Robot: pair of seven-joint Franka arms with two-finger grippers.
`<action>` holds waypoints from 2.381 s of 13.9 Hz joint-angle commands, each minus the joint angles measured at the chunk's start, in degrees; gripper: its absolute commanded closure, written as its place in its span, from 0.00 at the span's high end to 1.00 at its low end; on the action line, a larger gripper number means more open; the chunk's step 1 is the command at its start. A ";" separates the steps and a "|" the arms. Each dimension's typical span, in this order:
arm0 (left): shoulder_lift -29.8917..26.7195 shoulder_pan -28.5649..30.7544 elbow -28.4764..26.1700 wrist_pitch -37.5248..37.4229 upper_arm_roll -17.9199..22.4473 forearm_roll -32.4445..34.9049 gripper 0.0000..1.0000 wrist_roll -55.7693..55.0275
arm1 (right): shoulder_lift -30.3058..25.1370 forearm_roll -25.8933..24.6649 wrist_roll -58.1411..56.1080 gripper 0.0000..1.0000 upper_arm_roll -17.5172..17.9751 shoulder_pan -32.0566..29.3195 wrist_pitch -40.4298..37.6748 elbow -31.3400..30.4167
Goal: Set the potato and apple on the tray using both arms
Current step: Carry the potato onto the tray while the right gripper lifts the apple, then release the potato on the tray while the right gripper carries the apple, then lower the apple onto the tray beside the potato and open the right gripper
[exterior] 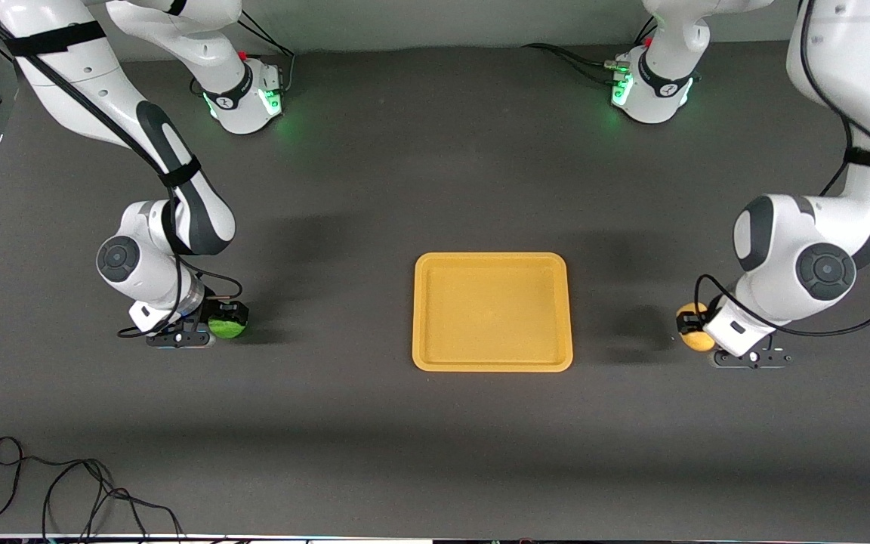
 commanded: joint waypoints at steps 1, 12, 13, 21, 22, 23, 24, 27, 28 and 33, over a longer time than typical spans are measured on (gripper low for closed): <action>-1.79 -8.46 6.16 -10.40 0.55 0.19 0.25 -10.68 | -1.61 0.67 0.96 0.34 -0.28 0.51 -3.63 1.46; 10.95 -24.30 6.10 1.69 0.63 0.54 0.28 -33.39 | -6.98 1.55 11.73 0.23 0.16 6.81 -35.03 20.34; 11.74 -24.30 6.10 2.57 0.63 0.46 0.28 -33.83 | -6.63 1.55 15.60 0.23 0.16 9.10 -35.03 21.93; 8.87 -22.99 6.01 1.36 0.81 0.81 1.00 -33.05 | 7.06 2.17 42.07 0.23 0.16 23.96 -33.98 40.56; 6.50 -21.85 6.01 -0.91 0.81 0.81 1.00 -31.13 | 9.87 2.08 45.92 0.23 0.16 26.50 -32.41 42.49; 3.35 -19.93 6.01 -3.55 0.81 0.55 1.00 -27.20 | 12.51 1.99 49.79 0.23 0.16 28.52 -29.26 44.42; 0.18 -18.00 6.01 -6.79 0.64 0.20 1.00 -23.33 | 14.88 2.08 52.00 0.23 0.16 29.59 -26.88 45.57; -7.47 -13.42 6.27 -13.05 0.98 -0.51 1.00 -17.16 | 17.88 2.08 56.31 0.23 0.25 33.46 -23.19 46.81; -9.67 -11.32 6.19 -15.41 0.99 -0.51 1.00 -13.57 | 20.50 1.82 57.37 0.23 0.33 35.90 -21.52 48.29; -18.11 -2.16 6.10 -22.63 1.07 -0.60 1.00 2.62 | 31.25 1.82 60.64 0.23 0.25 39.62 -19.92 57.36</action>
